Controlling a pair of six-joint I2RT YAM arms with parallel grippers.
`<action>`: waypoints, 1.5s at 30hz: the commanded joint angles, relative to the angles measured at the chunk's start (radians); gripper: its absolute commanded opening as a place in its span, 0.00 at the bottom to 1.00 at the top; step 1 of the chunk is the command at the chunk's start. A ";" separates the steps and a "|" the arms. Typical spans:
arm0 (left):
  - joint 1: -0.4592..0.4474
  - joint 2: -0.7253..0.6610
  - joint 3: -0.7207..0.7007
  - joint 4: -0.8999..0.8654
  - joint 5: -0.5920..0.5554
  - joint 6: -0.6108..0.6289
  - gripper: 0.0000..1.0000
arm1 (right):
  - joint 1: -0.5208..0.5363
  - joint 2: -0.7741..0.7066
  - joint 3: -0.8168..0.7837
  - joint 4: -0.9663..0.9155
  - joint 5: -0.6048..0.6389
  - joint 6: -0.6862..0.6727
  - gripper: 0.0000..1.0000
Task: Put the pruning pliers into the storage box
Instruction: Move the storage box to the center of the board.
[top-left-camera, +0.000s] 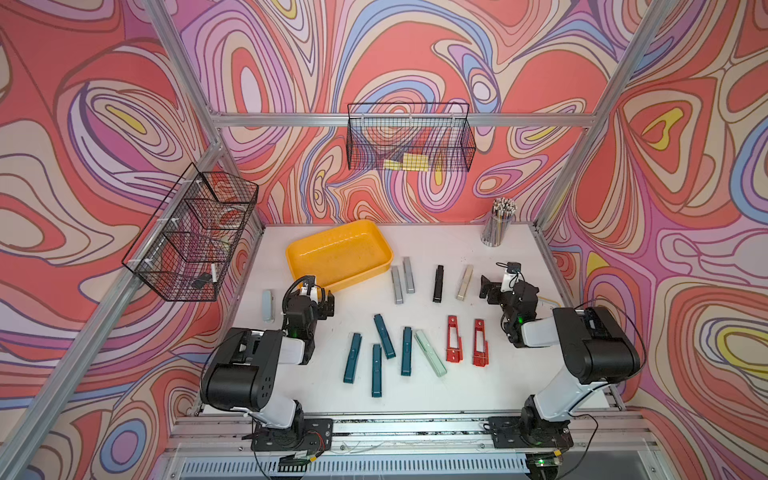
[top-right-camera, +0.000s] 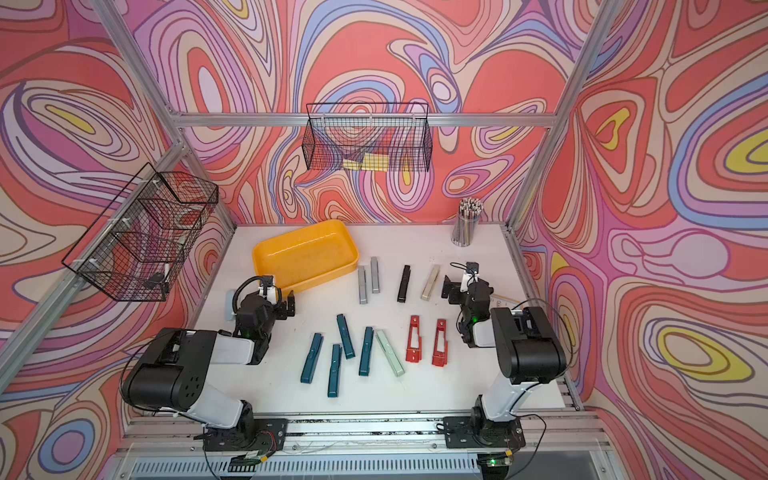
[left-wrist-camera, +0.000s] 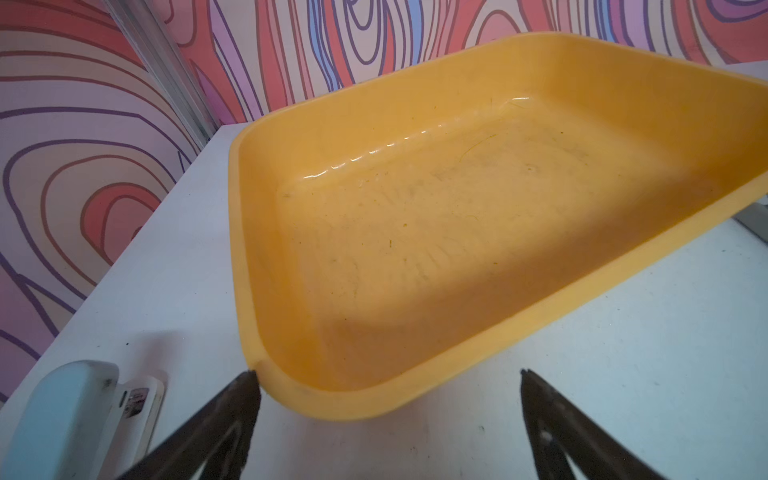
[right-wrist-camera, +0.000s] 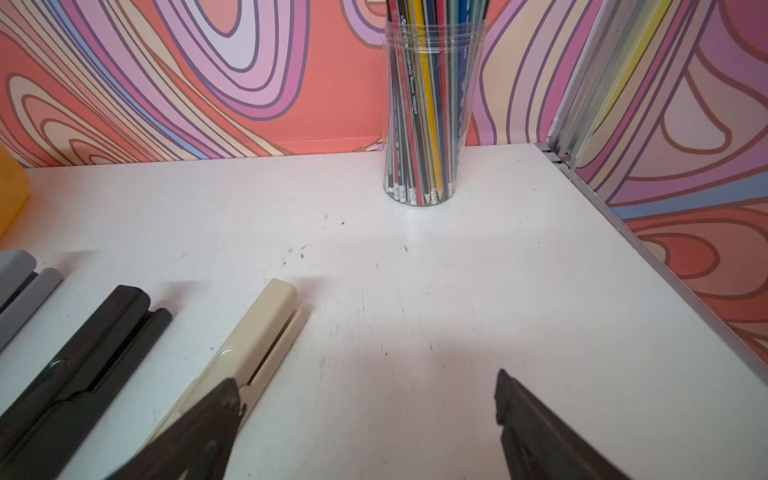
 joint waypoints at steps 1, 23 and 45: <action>0.008 -0.012 0.013 -0.001 0.005 -0.007 0.99 | -0.004 -0.004 0.011 -0.010 0.012 0.003 0.98; 0.024 -0.013 0.031 -0.041 0.029 -0.019 0.99 | -0.005 -0.003 0.012 -0.010 0.012 0.003 0.98; 0.023 -0.412 0.324 -0.840 -0.127 -0.352 0.85 | 0.005 -0.218 0.208 -0.564 -0.006 0.048 0.90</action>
